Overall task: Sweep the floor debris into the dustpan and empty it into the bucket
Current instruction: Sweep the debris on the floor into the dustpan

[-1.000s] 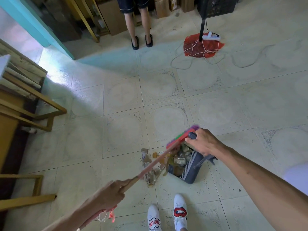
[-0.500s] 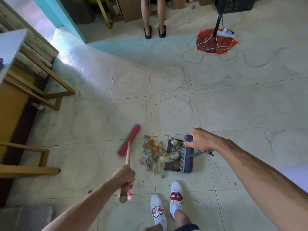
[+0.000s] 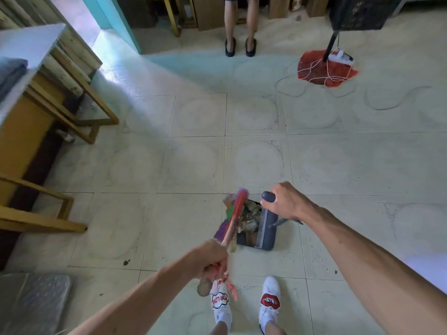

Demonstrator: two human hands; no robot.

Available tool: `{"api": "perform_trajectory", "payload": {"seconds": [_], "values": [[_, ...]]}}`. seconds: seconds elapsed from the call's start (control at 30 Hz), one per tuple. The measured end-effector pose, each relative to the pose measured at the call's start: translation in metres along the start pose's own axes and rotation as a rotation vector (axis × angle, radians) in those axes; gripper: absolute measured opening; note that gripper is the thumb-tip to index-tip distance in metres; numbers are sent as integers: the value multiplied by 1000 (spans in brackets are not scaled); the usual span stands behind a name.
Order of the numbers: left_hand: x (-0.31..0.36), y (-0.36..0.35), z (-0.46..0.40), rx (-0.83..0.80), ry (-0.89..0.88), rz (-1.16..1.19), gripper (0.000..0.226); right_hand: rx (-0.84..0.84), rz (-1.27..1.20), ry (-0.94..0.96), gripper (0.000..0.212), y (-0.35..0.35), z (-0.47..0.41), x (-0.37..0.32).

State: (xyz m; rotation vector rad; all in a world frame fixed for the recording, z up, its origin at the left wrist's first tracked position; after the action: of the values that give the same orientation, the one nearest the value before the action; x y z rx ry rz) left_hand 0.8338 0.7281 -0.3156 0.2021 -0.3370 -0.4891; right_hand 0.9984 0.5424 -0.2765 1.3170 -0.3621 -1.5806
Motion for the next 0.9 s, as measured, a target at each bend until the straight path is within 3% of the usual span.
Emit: {"api": "perform_trajectory", "payload": {"seconds": [0.13,0.33,0.5,0.6,0.73,0.9], "values": [[8,10,4,-123,-42,55,12,36,-46,28,51,5,3,4],[12,15,29,-358,-28,132,22,68,-76,-5,45,7,-3,2],[38,47,40,-182,-118,-233,36,168,-46,-128,39,24,-1,24],[45,84,51,-148,-103,-253,28,233,-76,-195,41,40,2,43],[54,120,44,-72,-114,-250,37,270,-126,-332,38,52,4,70],[73,107,-22,162,-186,-501,30,284,-177,-352,41,54,0,78]]}}
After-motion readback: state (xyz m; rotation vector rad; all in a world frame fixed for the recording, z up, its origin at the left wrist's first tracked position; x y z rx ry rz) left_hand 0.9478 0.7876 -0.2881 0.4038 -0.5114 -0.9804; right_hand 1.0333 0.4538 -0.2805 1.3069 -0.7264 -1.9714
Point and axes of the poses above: each hand's wrist, its own z-axis away from the middle knuckle, its own y-axis out of the back of the hand, x = y × z, the point moved 9 cm from there along -z, towards the middle knuckle, and after that the axes turned 2 degrees about x, right-handed, at the moved point
